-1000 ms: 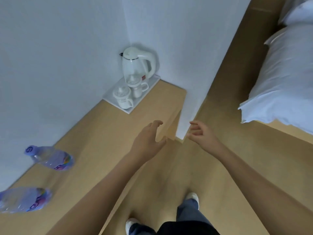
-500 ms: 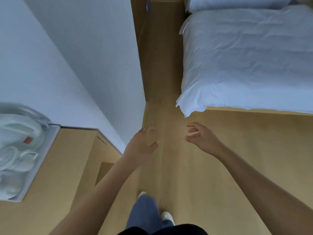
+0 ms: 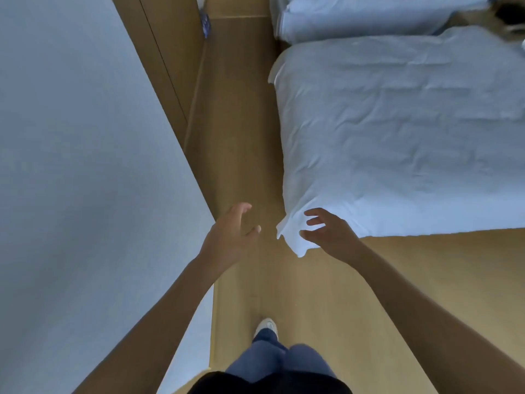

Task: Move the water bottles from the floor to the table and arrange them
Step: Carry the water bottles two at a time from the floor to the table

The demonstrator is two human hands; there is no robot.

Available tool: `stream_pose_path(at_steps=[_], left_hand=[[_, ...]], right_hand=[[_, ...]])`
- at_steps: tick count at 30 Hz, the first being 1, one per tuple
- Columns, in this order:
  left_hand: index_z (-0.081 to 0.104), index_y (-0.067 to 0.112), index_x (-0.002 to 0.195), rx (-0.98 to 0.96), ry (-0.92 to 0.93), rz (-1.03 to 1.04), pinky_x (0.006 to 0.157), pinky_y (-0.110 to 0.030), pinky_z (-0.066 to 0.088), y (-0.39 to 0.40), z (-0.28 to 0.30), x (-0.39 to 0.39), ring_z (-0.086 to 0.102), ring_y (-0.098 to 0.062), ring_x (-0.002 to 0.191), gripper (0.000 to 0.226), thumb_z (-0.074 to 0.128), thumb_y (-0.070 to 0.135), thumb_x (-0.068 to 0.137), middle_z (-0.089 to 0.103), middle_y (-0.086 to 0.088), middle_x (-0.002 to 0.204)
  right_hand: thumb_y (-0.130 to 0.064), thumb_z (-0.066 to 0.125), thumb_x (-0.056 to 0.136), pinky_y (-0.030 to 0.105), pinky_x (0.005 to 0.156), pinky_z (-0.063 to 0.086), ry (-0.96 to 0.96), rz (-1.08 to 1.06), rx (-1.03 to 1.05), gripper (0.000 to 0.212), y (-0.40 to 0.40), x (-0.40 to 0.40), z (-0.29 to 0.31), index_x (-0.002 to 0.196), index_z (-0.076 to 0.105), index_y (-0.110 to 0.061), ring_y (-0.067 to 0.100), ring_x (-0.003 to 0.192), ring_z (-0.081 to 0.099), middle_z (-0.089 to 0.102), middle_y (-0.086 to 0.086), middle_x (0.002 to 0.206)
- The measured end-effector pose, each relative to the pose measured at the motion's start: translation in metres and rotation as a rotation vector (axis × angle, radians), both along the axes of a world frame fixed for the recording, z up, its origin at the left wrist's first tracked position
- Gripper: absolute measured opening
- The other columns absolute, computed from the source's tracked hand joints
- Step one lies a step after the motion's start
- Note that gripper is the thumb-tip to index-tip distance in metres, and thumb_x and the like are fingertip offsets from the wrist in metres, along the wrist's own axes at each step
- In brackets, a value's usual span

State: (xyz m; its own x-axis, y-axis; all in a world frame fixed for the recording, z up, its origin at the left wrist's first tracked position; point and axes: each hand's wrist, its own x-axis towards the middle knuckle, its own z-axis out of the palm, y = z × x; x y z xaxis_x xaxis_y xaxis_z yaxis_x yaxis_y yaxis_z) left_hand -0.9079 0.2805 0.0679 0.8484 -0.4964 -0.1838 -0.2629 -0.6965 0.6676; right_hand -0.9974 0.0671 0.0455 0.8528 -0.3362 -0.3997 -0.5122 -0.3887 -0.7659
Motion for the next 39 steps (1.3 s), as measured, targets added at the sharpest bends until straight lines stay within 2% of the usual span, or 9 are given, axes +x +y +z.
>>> stream_pose_path(at_steps=[3,6,9,12,16,21,26,32,39], left_hand=[[0.043,0.023,0.139,-0.024,-0.009,0.003,0.103,-0.032,0.042,-0.038,0.012,0.070,0.047,-0.012,0.129,0.052,0.060,0.036,0.092,0.051,0.005,0.139],[0.042,0.026,0.139,-0.028,-0.017,-0.018,0.102,-0.031,0.043,-0.076,0.011,0.139,0.049,-0.011,0.127,0.052,0.059,0.039,0.092,0.049,0.009,0.141],[0.040,0.028,0.138,-0.026,-0.026,-0.037,0.096,-0.023,0.039,-0.120,0.000,0.215,0.049,-0.007,0.124,0.051,0.057,0.041,0.092,0.049,0.011,0.140],[0.040,0.028,0.139,-0.020,-0.027,-0.048,0.097,-0.023,0.038,-0.168,-0.005,0.299,0.048,-0.008,0.125,0.051,0.055,0.041,0.093,0.048,0.010,0.141],[0.041,0.027,0.138,0.007,-0.028,-0.037,0.102,-0.031,0.042,-0.230,0.001,0.411,0.049,-0.010,0.125,0.050,0.056,0.040,0.092,0.049,0.009,0.140],[0.046,0.027,0.134,-0.001,-0.023,0.024,0.098,-0.023,0.037,-0.280,0.007,0.539,0.048,-0.005,0.123,0.046,0.059,0.037,0.091,0.051,0.012,0.134],[0.047,0.028,0.133,0.002,0.005,0.084,0.098,-0.024,0.039,-0.315,-0.005,0.665,0.049,-0.006,0.121,0.046,0.061,0.038,0.090,0.053,0.012,0.131],[0.047,0.022,0.135,-0.009,0.003,0.054,0.095,-0.021,0.034,-0.360,-0.015,0.846,0.047,-0.008,0.123,0.046,0.060,0.034,0.092,0.052,0.006,0.134],[0.054,0.012,0.127,-0.034,-0.009,0.058,0.091,-0.019,0.036,-0.419,0.006,1.030,0.054,-0.016,0.119,0.041,0.066,0.023,0.089,0.059,-0.004,0.127]], right_hand=[[-0.032,0.068,0.088,0.018,0.073,0.041,-0.001,0.008,0.006,0.045,-0.033,0.070,0.008,0.130,0.052,-0.028,0.013,0.109,0.055,0.058,-0.005,0.124],[-0.032,0.068,0.089,0.008,0.058,0.040,0.006,0.002,0.023,0.045,-0.067,0.140,0.008,0.131,0.052,-0.027,0.013,0.102,0.059,0.058,-0.003,0.125],[-0.031,0.068,0.089,0.013,0.062,0.043,-0.002,0.005,0.039,0.046,-0.107,0.220,0.001,0.131,0.052,-0.026,0.015,0.100,0.061,0.057,0.000,0.127],[-0.033,0.068,0.089,0.015,0.067,0.044,-0.012,0.020,-0.006,0.047,-0.154,0.305,-0.003,0.132,0.051,-0.025,0.018,0.109,0.060,0.057,0.001,0.130],[-0.034,0.067,0.090,0.014,0.066,0.043,-0.007,0.052,-0.036,0.048,-0.220,0.420,0.006,0.133,0.050,-0.024,0.018,0.104,0.061,0.058,0.002,0.130],[-0.033,0.065,0.091,0.011,0.060,0.042,-0.002,0.088,-0.045,0.049,-0.284,0.555,0.018,0.135,0.048,-0.023,0.015,0.099,0.059,0.057,0.001,0.129],[-0.034,0.066,0.090,0.010,0.058,0.044,0.003,0.128,-0.038,0.049,-0.326,0.693,0.011,0.135,0.048,-0.024,0.012,0.097,0.058,0.056,-0.003,0.123],[-0.036,0.066,0.090,0.019,0.079,0.043,-0.024,0.125,-0.074,0.050,-0.370,0.874,-0.006,0.135,0.048,-0.021,0.013,0.101,0.055,0.058,0.003,0.127],[-0.031,0.066,0.091,0.003,0.063,0.041,-0.058,0.074,-0.060,0.050,-0.425,1.044,0.015,0.135,0.048,-0.017,0.007,0.093,0.056,0.058,0.001,0.124]])
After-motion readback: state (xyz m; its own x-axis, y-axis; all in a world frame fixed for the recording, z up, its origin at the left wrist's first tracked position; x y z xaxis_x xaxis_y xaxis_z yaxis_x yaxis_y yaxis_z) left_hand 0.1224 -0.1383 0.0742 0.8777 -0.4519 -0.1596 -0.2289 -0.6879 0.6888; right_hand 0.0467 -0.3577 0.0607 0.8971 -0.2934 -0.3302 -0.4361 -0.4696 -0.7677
